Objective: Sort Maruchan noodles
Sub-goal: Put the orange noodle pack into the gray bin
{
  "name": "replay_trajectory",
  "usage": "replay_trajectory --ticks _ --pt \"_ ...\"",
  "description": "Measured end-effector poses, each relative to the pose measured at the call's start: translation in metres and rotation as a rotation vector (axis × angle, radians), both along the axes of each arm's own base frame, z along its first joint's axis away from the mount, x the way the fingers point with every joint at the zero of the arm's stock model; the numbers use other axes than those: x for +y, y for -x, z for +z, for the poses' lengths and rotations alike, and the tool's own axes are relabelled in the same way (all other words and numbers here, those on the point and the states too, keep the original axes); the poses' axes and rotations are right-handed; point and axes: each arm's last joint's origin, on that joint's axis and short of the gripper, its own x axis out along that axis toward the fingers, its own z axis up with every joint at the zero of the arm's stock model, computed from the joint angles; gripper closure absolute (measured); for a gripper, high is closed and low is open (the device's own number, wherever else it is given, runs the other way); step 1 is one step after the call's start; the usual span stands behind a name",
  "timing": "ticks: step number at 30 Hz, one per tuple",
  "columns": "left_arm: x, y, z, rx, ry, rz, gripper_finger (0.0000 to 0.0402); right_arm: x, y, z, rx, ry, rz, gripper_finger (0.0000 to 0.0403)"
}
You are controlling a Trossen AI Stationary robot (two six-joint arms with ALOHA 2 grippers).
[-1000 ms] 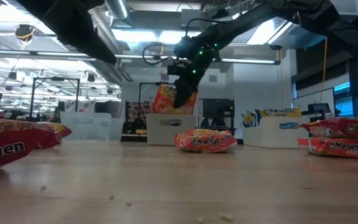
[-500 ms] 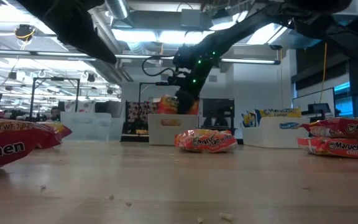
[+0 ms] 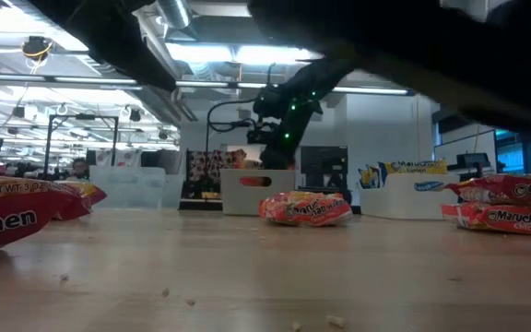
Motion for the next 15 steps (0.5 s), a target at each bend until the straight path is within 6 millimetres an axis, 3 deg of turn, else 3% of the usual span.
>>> replay_trajectory --ticks 6,15 --pt "-0.0001 -0.0001 0.0001 0.001 -0.004 -0.005 0.023 -0.0002 -0.0002 -0.0013 0.007 0.008 -0.008 0.036" --pt "-0.0003 -0.0003 0.0003 0.002 -0.006 -0.013 0.023 0.0033 -0.0005 0.0043 0.014 0.007 -0.008 0.0246"
